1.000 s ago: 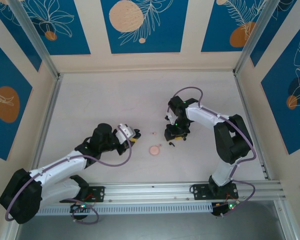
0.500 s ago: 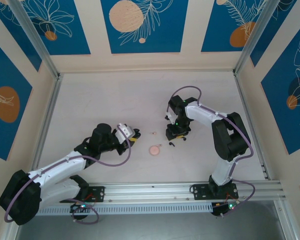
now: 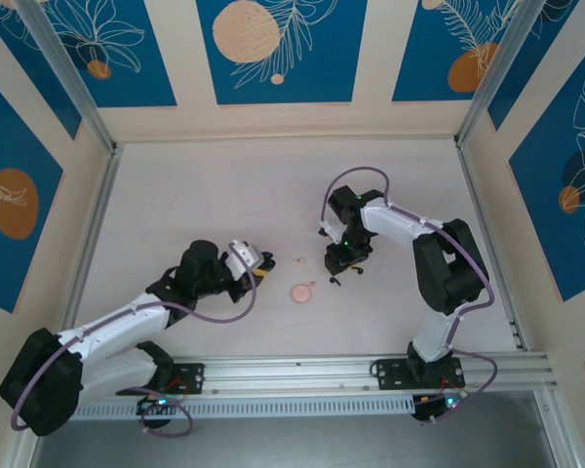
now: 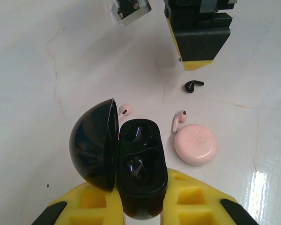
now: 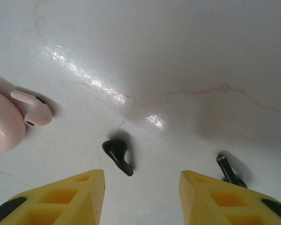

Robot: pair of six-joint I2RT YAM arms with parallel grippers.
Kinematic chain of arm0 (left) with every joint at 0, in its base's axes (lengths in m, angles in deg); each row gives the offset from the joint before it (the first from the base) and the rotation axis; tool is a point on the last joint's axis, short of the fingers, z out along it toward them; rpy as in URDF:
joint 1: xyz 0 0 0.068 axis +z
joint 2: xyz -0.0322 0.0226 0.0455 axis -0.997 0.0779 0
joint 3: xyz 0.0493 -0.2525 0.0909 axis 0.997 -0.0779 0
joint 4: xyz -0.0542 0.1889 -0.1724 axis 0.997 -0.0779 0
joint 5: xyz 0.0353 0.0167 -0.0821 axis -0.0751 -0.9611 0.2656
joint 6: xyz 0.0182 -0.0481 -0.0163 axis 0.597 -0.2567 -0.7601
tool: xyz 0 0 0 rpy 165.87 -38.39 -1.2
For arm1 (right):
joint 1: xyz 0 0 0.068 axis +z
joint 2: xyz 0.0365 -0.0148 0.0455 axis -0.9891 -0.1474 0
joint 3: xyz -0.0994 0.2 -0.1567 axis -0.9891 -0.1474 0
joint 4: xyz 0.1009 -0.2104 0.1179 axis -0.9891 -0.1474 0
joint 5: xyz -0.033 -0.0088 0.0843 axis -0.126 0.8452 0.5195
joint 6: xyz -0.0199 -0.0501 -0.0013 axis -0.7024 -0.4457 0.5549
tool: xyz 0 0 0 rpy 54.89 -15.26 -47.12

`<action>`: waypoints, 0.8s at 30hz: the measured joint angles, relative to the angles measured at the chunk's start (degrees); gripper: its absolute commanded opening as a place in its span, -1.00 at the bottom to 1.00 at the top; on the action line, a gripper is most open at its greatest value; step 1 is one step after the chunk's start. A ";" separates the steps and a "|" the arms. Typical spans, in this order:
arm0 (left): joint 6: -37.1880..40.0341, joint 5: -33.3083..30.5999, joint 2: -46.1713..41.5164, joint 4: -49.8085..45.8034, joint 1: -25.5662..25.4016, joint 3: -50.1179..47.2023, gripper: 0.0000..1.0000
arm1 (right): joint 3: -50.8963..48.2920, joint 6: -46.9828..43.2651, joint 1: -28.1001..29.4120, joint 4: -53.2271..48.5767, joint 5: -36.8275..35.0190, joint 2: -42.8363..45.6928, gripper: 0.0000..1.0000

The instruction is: Insert wireless bluetooth earbuds into charging case

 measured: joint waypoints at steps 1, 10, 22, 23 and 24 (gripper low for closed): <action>-0.04 0.11 0.24 0.02 0.02 0.00 -0.72 | 0.00 -0.55 0.33 -0.04 -0.20 0.00 -0.08; -0.52 0.33 1.97 1.31 0.11 -0.02 -0.72 | 0.04 -3.58 3.78 -0.61 -1.46 -1.18 -0.07; -1.29 0.33 1.97 1.36 0.22 -0.02 -0.72 | 0.09 -4.39 5.38 -0.31 -4.09 -4.63 -0.16; -1.31 0.31 1.97 1.36 0.22 -0.02 -0.72 | 0.09 -4.39 5.57 -0.13 -4.11 -4.66 -0.16; -1.31 0.33 1.97 1.36 0.22 -0.02 -0.72 | 0.09 -4.39 5.77 -0.02 -4.22 -4.68 -0.17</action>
